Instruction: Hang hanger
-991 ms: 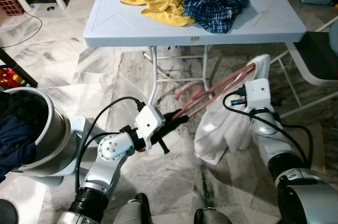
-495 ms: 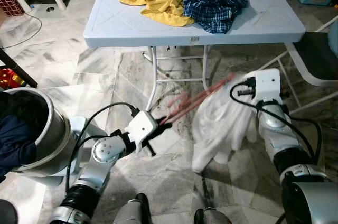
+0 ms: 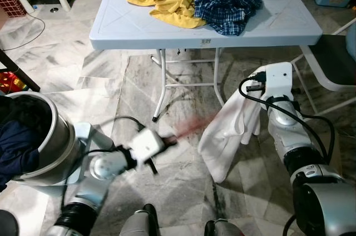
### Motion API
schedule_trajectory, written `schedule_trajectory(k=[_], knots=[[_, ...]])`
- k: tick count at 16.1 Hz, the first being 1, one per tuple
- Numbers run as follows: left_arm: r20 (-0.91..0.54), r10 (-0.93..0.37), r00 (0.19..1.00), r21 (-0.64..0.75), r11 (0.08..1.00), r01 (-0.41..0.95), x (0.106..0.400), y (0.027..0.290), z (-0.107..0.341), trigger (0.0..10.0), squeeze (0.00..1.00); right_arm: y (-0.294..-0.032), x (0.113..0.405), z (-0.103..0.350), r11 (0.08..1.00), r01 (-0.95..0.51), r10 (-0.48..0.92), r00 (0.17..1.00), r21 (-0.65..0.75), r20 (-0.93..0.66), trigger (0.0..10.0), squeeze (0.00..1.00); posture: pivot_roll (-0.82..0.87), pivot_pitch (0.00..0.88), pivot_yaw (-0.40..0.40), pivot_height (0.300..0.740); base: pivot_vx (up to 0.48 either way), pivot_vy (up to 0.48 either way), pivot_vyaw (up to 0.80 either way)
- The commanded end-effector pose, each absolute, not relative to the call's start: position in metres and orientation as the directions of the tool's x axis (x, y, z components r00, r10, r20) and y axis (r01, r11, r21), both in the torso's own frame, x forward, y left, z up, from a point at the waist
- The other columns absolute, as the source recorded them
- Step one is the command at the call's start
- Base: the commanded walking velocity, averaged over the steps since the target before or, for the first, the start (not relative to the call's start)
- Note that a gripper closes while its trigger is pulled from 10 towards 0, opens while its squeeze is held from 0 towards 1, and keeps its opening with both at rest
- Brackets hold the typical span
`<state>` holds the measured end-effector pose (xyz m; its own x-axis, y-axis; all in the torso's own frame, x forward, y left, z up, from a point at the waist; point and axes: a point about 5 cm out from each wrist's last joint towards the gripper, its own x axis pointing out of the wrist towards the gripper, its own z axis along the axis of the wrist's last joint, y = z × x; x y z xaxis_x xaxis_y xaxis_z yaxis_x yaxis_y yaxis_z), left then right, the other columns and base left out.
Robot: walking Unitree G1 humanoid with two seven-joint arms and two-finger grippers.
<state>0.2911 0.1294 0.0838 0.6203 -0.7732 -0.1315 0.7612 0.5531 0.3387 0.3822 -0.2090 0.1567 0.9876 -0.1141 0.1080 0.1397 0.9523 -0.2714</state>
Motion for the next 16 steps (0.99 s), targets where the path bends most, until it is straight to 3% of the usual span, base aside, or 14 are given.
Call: schedule_trajectory(k=[1, 4, 5, 8, 9, 10, 11, 12, 13, 16], knots=[[-0.088, -0.748, 0.657, 0.313, 0.606, 0.731, 0.287, 0.138, 0.083, 0.0, 0.0, -0.218, 0.379, 0.15, 0.944, 0.172, -0.153, 0.984, -0.283, 0.09, 0.0, 0.0, 0.01, 0.172, 0.016, 0.74, 0.0, 0.0, 0.0], [-0.017, -0.597, 0.802, 0.258, 0.772, 0.58, 0.28, 0.158, 0.075, 0.0, 0.0, -0.239, 0.369, 0.142, 0.916, 0.269, -0.255, 0.963, -0.298, 0.085, 0.0, 0.0, 0.01, 0.177, 0.018, 0.74, 0.0, 0.0, 0.0], [-0.025, -0.438, 0.899, 0.137, 0.889, 0.437, 0.28, 0.169, 0.063, 0.0, 0.0, -0.244, 0.366, 0.139, 0.917, 0.288, -0.277, 0.958, -0.276, 0.077, 0.0, 0.0, 0.0, 0.18, 0.017, 0.74, 0.0, 0.0, 0.0], [-0.069, -0.259, 0.963, 0.034, 0.965, 0.262, 0.278, 0.17, 0.046, 0.0, 0.0, -0.237, 0.362, 0.129, 0.95, 0.247, -0.242, 0.969, -0.19, 0.045, 0.0, 0.0, 0.0, 0.18, 0.017, 0.74, 0.0, 0.0, 0.0], [-0.058, -0.226, 0.972, 0.012, 0.974, 0.227, 0.28, 0.164, 0.048, 3.8, 0.0, -0.228, 0.359, 0.126, 0.971, 0.187, -0.182, 0.982, -0.146, 0.045, 0.0, 0.0, -0.01, 0.175, 0.006, 0.74, 0.0, 0.0, 0.0], [-0.04, -0.213, 0.976, -0.009, 0.977, 0.213, 0.283, 0.161, 0.05, 4.0, 0.0, -0.22, 0.357, 0.124, 0.983, 0.138, -0.132, 0.99, -0.119, 0.056, 0.0, 0.0, -0.01, 0.173, 0.011, 0.74, 0.0, 0.0, 0.0], [-0.034, -0.219, 0.975, 0.008, 0.976, 0.22, 0.286, 0.157, 0.055, 8.1, 0.0, -0.208, 0.355, 0.126, 0.993, 0.075, -0.068, 0.995, -0.092, 0.079, 0.0, 0.0, -0.02, 0.174, 0.016, 0.74, 0.0, 0.0, 0.0], [-0.026, -0.22, 0.975, 0.007, 0.975, 0.22, 0.288, 0.156, 0.059, 10.0, 0.0, -0.2, 0.353, 0.129, 0.995, 0.032, -0.023, 0.995, -0.091, 0.098, 0.0, 0.0, -0.03, 0.172, 0.013, 0.74, 0.0, 0.0, 0.0], [0.015, -0.219, 0.976, 0.024, 0.975, 0.219, 0.292, 0.155, 0.071, 10.0, 0.0, -0.186, 0.349, 0.135, 0.994, -0.044, 0.058, 0.989, -0.104, 0.136, 0.0, 0.0, -0.03, 0.172, 0.013, 0.74, 0.0, 0.0, 0.0], [0.093, -0.191, 0.977, -0.002, 0.981, 0.192, 0.294, 0.157, 0.091, 10.0, 0.0, -0.166, 0.332, 0.149, 0.995, -0.092, 0.095, 0.967, -0.024, 0.237, 0.0, 0.0, 0.0, 0.147, -0.01, 0.74, 0.0, 0.0, 0.0]])
